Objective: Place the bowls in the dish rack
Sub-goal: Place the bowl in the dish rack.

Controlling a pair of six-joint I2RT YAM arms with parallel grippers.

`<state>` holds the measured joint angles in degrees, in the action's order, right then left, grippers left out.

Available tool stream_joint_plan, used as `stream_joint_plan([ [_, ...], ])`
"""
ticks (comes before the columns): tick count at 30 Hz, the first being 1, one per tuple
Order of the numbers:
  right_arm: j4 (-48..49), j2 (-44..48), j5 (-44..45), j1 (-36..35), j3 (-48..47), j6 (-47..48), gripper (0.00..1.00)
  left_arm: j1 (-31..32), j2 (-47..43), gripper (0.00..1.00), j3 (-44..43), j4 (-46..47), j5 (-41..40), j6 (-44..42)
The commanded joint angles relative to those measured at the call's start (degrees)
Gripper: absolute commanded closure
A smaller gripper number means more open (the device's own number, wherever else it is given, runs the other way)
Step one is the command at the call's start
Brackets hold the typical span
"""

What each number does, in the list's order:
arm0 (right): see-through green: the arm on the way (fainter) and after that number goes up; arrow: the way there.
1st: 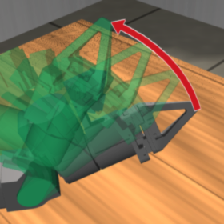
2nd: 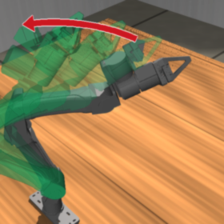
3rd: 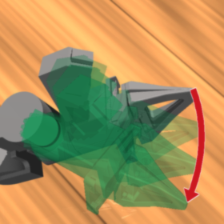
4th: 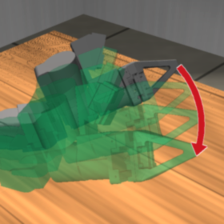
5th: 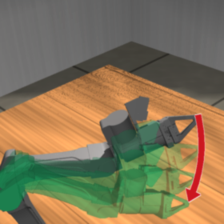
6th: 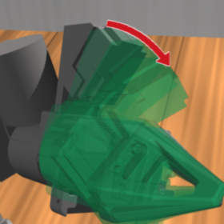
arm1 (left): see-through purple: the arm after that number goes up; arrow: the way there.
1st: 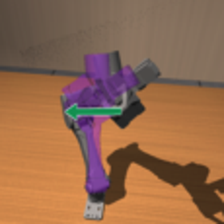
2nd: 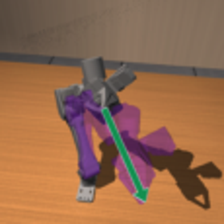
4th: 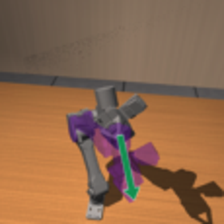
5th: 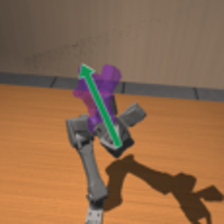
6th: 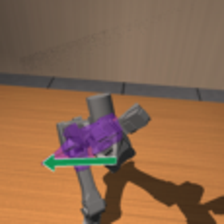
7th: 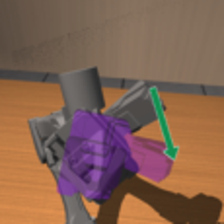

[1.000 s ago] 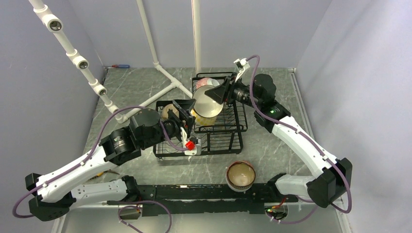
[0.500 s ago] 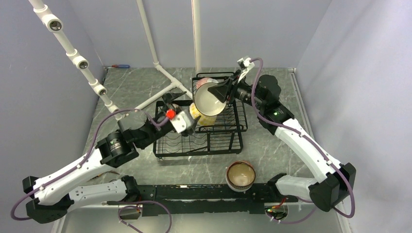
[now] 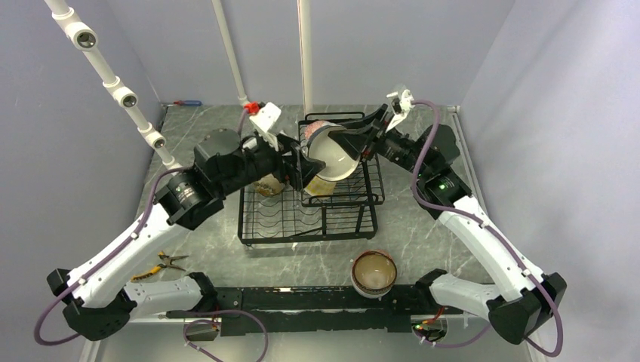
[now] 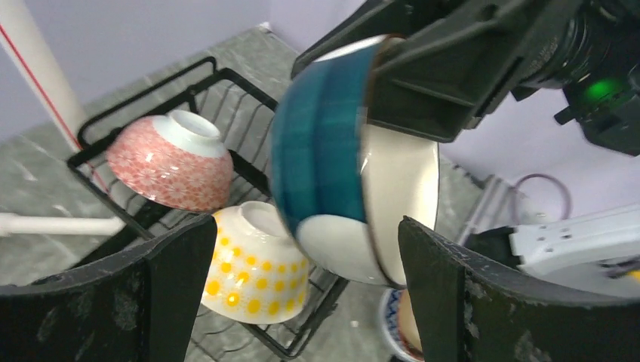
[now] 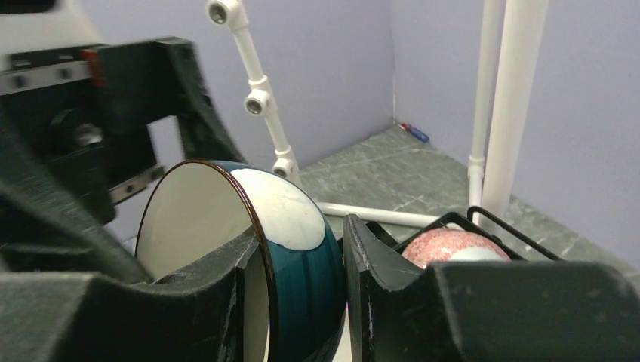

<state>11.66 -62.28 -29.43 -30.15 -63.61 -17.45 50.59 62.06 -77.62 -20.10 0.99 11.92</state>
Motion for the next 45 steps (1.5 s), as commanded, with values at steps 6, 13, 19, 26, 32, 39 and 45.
stream_joint_plan([
  [6,11.0,3.1,-4.7,0.1,-1.3,-1.7,1.00,-10.0,2.5,0.05,0.8,9.4,30.4,20.7],
  [13,9.5,1.5,-4.5,0.1,-2.5,-2.8,1.00,-10.2,7.5,0.17,0.1,14.2,35.4,24.2],
  [19,8.7,1.5,-3.8,0.0,-2.4,-2.2,1.00,-10.1,7.6,0.30,0.4,16.4,35.5,23.6],
  [26,8.6,1.2,-3.5,0.0,-2.1,-2.2,1.00,-10.2,5.7,0.70,2.6,17.4,32.3,23.2],
  [32,7.9,1.1,-2.9,0.1,-1.9,-1.6,1.00,-10.2,5.0,0.26,0.2,11.7,30.7,20.8],
  [39,7.4,1.0,-2.5,0.0,-1.8,-1.6,1.00,-10.2,3.4,0.30,0.6,12.0,31.4,21.5],
  [45,7.5,0.6,-3.0,0.0,-1.9,-2.0,1.00,-10.2,3.7,0.47,1.8,14.7,33.5,22.1],
])
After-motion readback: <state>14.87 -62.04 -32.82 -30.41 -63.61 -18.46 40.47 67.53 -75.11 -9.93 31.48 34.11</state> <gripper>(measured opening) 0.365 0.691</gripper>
